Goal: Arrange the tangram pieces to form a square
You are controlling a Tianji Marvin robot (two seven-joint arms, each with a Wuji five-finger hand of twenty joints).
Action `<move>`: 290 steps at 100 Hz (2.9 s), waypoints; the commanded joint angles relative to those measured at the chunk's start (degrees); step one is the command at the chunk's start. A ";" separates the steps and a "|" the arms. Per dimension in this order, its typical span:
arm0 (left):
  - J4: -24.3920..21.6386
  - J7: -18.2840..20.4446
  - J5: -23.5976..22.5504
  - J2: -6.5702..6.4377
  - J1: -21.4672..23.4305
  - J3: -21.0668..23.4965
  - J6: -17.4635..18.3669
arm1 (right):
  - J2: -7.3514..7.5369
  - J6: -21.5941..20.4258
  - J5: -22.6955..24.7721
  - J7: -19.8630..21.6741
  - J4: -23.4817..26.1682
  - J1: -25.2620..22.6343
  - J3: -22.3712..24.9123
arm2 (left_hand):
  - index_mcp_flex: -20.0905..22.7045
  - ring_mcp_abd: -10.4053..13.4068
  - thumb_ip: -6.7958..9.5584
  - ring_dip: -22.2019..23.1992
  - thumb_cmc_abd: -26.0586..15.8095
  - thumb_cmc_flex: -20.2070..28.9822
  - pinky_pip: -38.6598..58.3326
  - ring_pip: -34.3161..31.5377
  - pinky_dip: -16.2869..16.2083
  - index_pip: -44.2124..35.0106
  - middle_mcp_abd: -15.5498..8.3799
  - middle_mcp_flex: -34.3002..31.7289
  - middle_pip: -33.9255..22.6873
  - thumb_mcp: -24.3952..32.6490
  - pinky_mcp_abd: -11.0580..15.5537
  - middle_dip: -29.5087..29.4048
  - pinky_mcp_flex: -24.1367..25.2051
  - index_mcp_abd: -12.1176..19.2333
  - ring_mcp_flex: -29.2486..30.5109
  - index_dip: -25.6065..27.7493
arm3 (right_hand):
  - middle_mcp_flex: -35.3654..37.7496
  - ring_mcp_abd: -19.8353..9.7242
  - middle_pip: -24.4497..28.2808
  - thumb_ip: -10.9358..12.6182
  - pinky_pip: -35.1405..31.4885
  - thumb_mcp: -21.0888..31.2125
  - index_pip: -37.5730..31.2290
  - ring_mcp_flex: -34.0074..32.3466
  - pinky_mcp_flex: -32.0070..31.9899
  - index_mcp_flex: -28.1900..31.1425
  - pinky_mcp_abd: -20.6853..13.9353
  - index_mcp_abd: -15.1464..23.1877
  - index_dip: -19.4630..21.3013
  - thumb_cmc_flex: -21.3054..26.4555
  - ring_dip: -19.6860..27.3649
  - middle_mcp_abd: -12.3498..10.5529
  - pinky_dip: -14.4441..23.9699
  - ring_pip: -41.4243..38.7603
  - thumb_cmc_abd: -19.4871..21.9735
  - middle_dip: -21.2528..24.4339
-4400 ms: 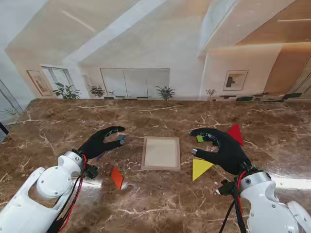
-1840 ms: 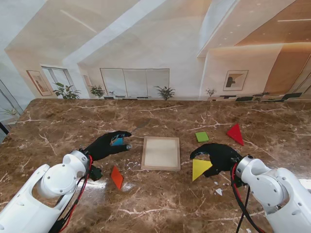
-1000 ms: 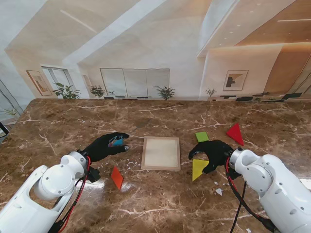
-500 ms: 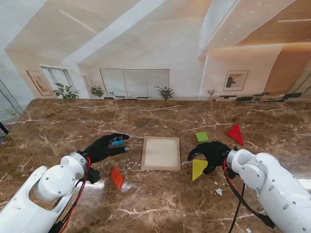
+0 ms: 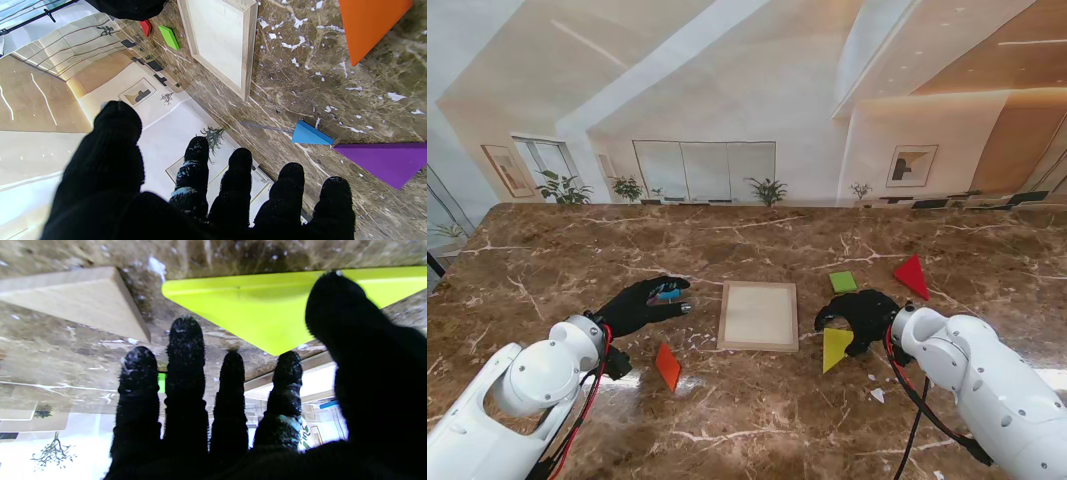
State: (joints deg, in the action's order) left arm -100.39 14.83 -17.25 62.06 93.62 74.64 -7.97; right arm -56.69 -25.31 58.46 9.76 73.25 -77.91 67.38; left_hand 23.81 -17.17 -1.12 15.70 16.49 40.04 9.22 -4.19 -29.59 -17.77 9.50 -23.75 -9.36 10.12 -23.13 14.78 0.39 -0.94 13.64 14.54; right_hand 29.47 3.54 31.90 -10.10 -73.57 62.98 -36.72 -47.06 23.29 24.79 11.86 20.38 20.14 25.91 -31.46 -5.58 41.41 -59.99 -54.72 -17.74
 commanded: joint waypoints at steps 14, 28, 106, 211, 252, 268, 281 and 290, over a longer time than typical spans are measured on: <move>-0.10 0.15 0.07 -0.09 0.51 -0.11 -0.53 | 0.29 -0.40 1.07 -0.36 -2.29 -0.56 -0.89 | -0.48 0.69 0.77 -0.52 -1.68 -1.00 -1.30 0.71 -1.30 0.49 -1.59 -0.77 0.11 -1.21 1.00 -0.32 0.05 1.08 0.44 -1.40 | 3.72 -1.03 3.52 -0.62 -3.49 1.90 -4.93 -2.60 1.32 1.63 0.44 0.62 2.34 2.92 -0.39 0.12 -0.54 -2.93 -4.19 -1.63; -0.01 0.14 0.10 -0.08 0.51 -0.17 -0.61 | 0.38 -0.50 1.86 -1.40 -2.95 -0.67 -1.34 | -0.44 0.64 0.78 -0.52 -1.65 -0.98 -1.29 0.73 -1.31 0.49 -1.54 -0.76 0.12 -1.12 0.96 -0.32 0.03 1.19 0.42 -1.40 | 4.22 -1.20 4.74 -0.64 -3.85 2.09 -6.35 -2.76 1.48 1.54 0.40 0.55 2.86 3.40 -0.40 -0.03 -0.74 -3.20 -5.18 -2.16; 0.69 0.69 0.33 -0.17 0.19 -0.73 -1.12 | 0.79 -1.96 5.90 -8.87 -6.38 -0.51 -4.02 | -0.25 0.78 0.80 -0.50 -2.02 -1.25 -1.29 0.71 -1.35 0.52 -1.61 -0.79 0.15 -0.76 0.94 -0.32 0.09 1.09 0.56 -1.40 | 17.88 -0.31 17.10 -0.81 -5.60 3.56 -18.86 -7.56 4.65 7.90 2.56 -2.03 7.52 5.48 0.38 0.30 -2.24 -4.81 -9.79 -11.07; 1.34 0.80 0.40 -0.17 -0.16 -1.06 -1.53 | 1.05 -2.65 7.06 -11.94 -8.34 0.75 -6.34 | 0.02 0.98 0.80 -0.49 -2.17 -1.46 -1.29 0.72 -1.41 0.47 -1.51 -0.82 0.15 -0.56 1.02 -0.32 0.16 1.04 0.59 -1.36 | 2.27 -3.95 18.90 -6.99 -6.28 3.71 -34.10 0.08 0.33 19.44 -1.03 -11.62 7.86 6.09 -3.51 2.83 -2.63 -10.53 -9.49 -16.03; 1.38 0.99 0.48 -0.21 -0.08 -0.93 -1.53 | 1.09 -3.57 6.77 -11.81 -8.63 0.88 -6.48 | 0.11 1.03 0.81 -0.50 -2.23 -1.55 -1.30 0.74 -1.42 0.47 -1.44 -0.87 0.17 -0.54 1.05 -0.33 0.23 1.03 0.56 -1.33 | 14.23 -0.38 8.54 -9.51 -5.77 3.56 -39.42 -5.02 4.06 23.38 1.06 -9.07 10.13 7.05 -0.04 -1.47 -3.53 -3.19 -11.11 -3.14; 1.46 1.21 0.55 -0.26 -0.15 -0.94 -1.52 | 1.11 -3.96 6.79 -12.18 -8.88 0.81 -6.45 | 0.07 1.01 0.81 -0.50 -2.23 -1.56 -1.34 0.74 -1.42 0.52 -1.42 -0.78 0.22 -0.53 1.12 -0.34 0.31 1.07 0.58 -1.33 | 22.37 -0.13 6.58 -9.52 -5.81 3.25 -39.73 -8.32 6.21 24.43 2.15 -7.18 11.59 7.85 0.76 -0.74 -3.95 -3.06 -11.26 -2.99; 1.50 1.34 0.58 -0.28 -0.19 -0.95 -1.58 | 1.07 -4.08 6.57 -12.42 -9.11 0.84 -6.51 | 0.13 1.14 0.81 -0.50 -2.21 -1.53 -1.33 0.73 -1.43 0.51 -1.44 -0.79 0.23 -0.49 1.04 -0.34 0.30 0.99 0.60 -1.32 | 26.58 -0.06 6.15 -9.34 -5.88 3.14 -39.74 -10.73 7.40 24.75 3.14 -6.19 12.23 8.78 0.85 0.81 -4.11 -3.21 -11.11 -3.50; 1.52 1.64 0.38 -0.37 -0.25 -0.91 -1.65 | 1.05 -4.15 6.41 -12.28 -9.14 0.82 -6.47 | 0.14 1.12 0.81 -0.49 -2.21 -1.55 -1.31 0.70 -1.45 0.53 -1.56 -0.81 0.22 -0.47 1.01 -0.33 0.28 1.02 0.69 -1.32 | 28.72 -0.12 6.09 -9.20 -5.81 2.95 -39.77 -12.79 8.23 25.04 4.02 -5.68 12.46 9.46 0.78 1.72 -4.19 -3.62 -10.98 -3.74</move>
State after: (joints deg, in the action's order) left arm -99.22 16.07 -16.65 61.90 93.28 73.86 -9.35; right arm -56.05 -29.24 64.30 -5.05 67.44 -74.87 61.87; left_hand 23.81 -17.06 -1.11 15.70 15.88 40.01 9.21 -4.19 -29.59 -17.77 9.50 -24.21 -9.40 10.10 -23.09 14.78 0.39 -0.94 13.85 14.54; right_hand 42.00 2.80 31.34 -21.97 -77.38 60.46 -64.53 -56.90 30.52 40.15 13.87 10.04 29.22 29.06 -30.82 -4.89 37.61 -62.66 -70.29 -19.29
